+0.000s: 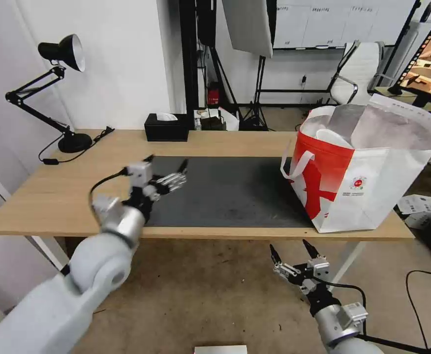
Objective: Pick up the trash from the table and place it into the takeout bag.
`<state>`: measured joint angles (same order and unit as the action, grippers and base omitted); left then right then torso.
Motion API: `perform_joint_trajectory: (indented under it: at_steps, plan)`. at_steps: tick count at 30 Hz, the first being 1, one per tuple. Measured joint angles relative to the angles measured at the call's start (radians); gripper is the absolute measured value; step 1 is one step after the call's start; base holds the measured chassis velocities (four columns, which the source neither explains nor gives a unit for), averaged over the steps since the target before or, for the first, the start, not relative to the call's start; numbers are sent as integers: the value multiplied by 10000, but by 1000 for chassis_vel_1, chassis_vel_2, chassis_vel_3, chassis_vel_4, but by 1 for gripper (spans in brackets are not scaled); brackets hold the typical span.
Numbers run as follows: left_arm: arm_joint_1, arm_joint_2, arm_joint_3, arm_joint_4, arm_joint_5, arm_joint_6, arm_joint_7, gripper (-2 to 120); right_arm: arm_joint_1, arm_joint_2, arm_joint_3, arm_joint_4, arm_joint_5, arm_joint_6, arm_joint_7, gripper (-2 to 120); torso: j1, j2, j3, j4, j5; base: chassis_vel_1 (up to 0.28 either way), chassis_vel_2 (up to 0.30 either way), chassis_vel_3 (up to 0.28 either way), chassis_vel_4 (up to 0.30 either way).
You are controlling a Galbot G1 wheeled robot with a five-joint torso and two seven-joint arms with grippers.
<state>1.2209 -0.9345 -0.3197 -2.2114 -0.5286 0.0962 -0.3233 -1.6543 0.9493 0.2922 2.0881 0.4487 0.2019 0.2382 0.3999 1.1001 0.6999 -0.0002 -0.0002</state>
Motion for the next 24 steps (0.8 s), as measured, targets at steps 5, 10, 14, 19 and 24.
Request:
perform_joint_trajectory:
  at_steps: [5, 10, 14, 19, 24]
  plan:
    - [2621, -1474, -1762, -61, 2158, -1622, 800, 100, 0, 0, 0, 0, 0, 0, 0, 100, -1, 1, -1, 3, 3, 0, 0, 0, 0]
    - [3632, -2371, -2412, -63, 2864, -2333, 1249, 100, 0, 0, 0, -1, 0, 0, 0, 100, 1, 0, 0, 1, 4, 0, 0, 0, 0]
    - [4247, -2914, -2631, -155, 3393, -2747, 1476, 100, 0, -1, 0, 0, 0, 0, 0, 100, 0, 0, 0, 1, 3, 0, 0, 0, 0]
    - [4741, -3438, -2871, -368, 3511, -3032, 1570, 100, 0, 0, 0, 0, 0, 0, 0, 100, 0, 0, 0, 1, 3, 0, 0, 0, 0]
    - [4967, -3675, -2943, -369, 3650, -3322, 1691, 100, 0, -1, 0, -1, 0, 0, 0, 100, 1, 0, 1, 1, 3, 0, 0, 0, 0]
